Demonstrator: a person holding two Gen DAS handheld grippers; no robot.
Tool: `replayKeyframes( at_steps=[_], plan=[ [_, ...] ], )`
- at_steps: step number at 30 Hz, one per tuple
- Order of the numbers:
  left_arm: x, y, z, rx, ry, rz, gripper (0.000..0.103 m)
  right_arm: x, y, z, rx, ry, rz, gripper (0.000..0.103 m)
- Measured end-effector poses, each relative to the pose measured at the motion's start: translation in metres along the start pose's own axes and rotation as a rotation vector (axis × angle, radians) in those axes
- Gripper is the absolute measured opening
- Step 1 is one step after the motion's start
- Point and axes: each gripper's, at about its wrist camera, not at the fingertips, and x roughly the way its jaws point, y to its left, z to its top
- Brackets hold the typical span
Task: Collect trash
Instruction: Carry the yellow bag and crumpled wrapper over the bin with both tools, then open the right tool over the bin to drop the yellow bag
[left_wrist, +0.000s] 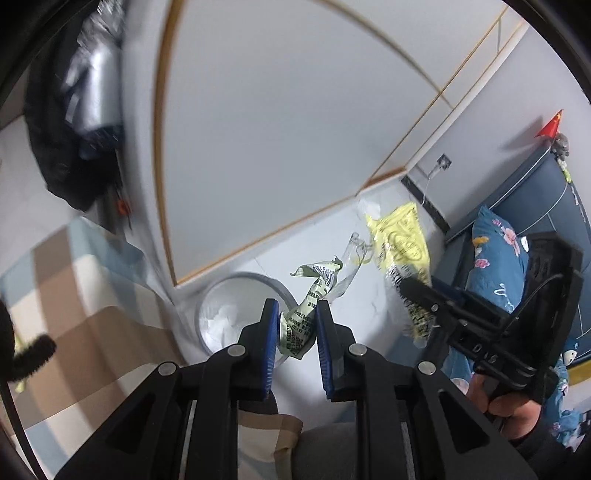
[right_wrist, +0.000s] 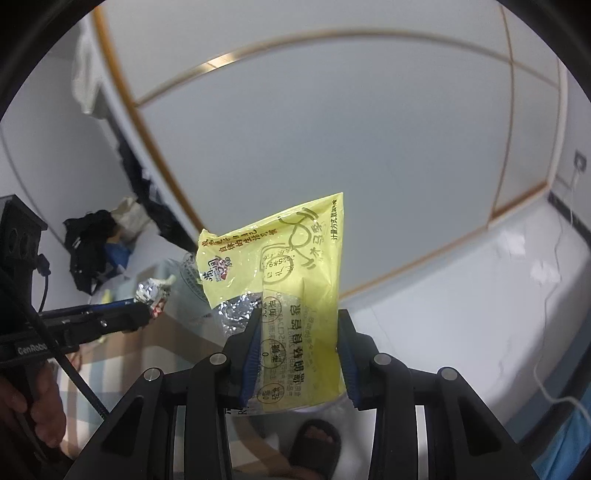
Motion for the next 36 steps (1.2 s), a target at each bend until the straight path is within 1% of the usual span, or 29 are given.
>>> replayKeyframes(
  at_steps=[4, 9, 14, 17, 20, 22, 23, 24, 26, 29, 31, 33, 36],
  plan=[
    [0.034, 0.005, 0.004, -0.026, 0.069, -0.001, 0.015, 0.032, -0.026, -0.013, 0.06, 0.083, 0.004, 0.036],
    [0.061, 0.015, 0.004, -0.075, 0.126, 0.023, 0.015, 0.083, -0.044, -0.029, 0.121, 0.206, 0.013, 0.036],
    [0.071, 0.027, 0.001, -0.123, 0.159, 0.036, 0.015, 0.126, -0.058, -0.047, 0.189, 0.296, 0.025, 0.037],
    [0.079, 0.033, 0.006, -0.154, 0.178, 0.033, 0.015, 0.148, -0.064, -0.051, 0.188, 0.335, 0.031, 0.04],
    [0.087, 0.034, 0.009, -0.162, 0.192, 0.04, 0.015, 0.177, -0.061, -0.059, 0.178, 0.4, 0.039, 0.042],
    [0.089, 0.034, 0.009, -0.163, 0.199, 0.042, 0.015, 0.187, -0.064, -0.063, 0.181, 0.419, 0.055, 0.043],
    [0.09, 0.035, 0.01, -0.167, 0.202, 0.045, 0.015, 0.191, -0.063, -0.063, 0.181, 0.421, 0.058, 0.05],
    [0.091, 0.036, 0.01, -0.171, 0.205, 0.046, 0.015, 0.194, -0.064, -0.064, 0.179, 0.426, 0.052, 0.054],
    [0.097, 0.04, 0.011, -0.185, 0.213, 0.048, 0.015, 0.199, -0.064, -0.066, 0.183, 0.432, 0.056, 0.054],
    [0.105, 0.043, 0.013, -0.206, 0.227, 0.047, 0.015, 0.205, -0.063, -0.067, 0.181, 0.442, 0.063, 0.06],
    [0.109, 0.043, 0.013, -0.21, 0.235, 0.041, 0.015, 0.205, -0.064, -0.067, 0.172, 0.437, 0.064, 0.06],
    [0.112, 0.041, 0.013, -0.213, 0.24, 0.034, 0.015, 0.204, -0.065, -0.068, 0.171, 0.428, 0.057, 0.065],
    [0.117, 0.043, 0.011, -0.22, 0.254, 0.038, 0.015, 0.198, -0.071, -0.068, 0.188, 0.411, 0.045, 0.066]
  ],
)
